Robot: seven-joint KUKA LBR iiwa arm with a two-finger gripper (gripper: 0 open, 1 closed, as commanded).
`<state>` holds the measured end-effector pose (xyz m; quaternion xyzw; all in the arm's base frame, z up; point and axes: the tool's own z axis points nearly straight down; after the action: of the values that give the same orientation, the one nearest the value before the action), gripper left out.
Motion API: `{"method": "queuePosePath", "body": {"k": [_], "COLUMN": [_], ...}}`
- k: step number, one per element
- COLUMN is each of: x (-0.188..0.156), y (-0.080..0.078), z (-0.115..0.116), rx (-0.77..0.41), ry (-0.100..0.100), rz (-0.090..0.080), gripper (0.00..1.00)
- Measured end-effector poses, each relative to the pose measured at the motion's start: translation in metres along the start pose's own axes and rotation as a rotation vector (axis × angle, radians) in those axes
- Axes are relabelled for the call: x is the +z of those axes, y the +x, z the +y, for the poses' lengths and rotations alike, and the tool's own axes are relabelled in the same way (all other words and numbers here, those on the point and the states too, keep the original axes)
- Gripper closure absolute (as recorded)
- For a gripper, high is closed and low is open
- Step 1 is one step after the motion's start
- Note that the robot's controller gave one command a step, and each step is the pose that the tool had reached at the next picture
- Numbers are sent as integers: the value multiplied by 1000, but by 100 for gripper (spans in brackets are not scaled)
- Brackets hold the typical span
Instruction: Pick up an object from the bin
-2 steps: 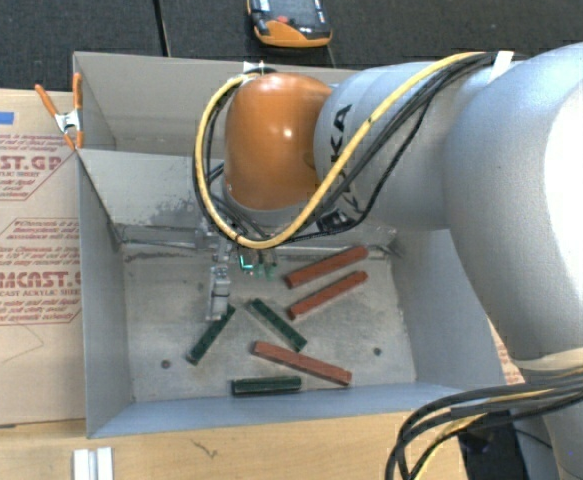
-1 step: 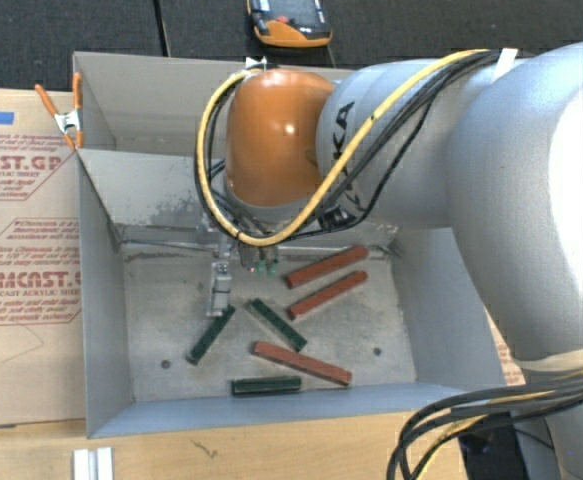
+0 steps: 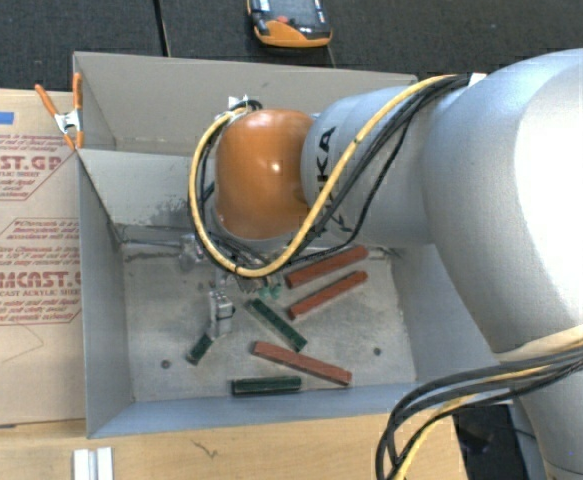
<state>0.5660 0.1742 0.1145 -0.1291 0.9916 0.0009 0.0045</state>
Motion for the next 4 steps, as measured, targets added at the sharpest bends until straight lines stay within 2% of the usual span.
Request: {"method": "queuePosePath", "body": {"k": [1, 2, 3, 4], "x": [8, -10, 41, 45], "y": [10, 12, 20, 11], "z": [3, 4, 2, 13], "rx": [-127, -204, -319, -519], "ry": [-2, -1, -1, -4], "rz": [13, 5, 6, 7], "gripper": [0, 0, 0, 100]}}
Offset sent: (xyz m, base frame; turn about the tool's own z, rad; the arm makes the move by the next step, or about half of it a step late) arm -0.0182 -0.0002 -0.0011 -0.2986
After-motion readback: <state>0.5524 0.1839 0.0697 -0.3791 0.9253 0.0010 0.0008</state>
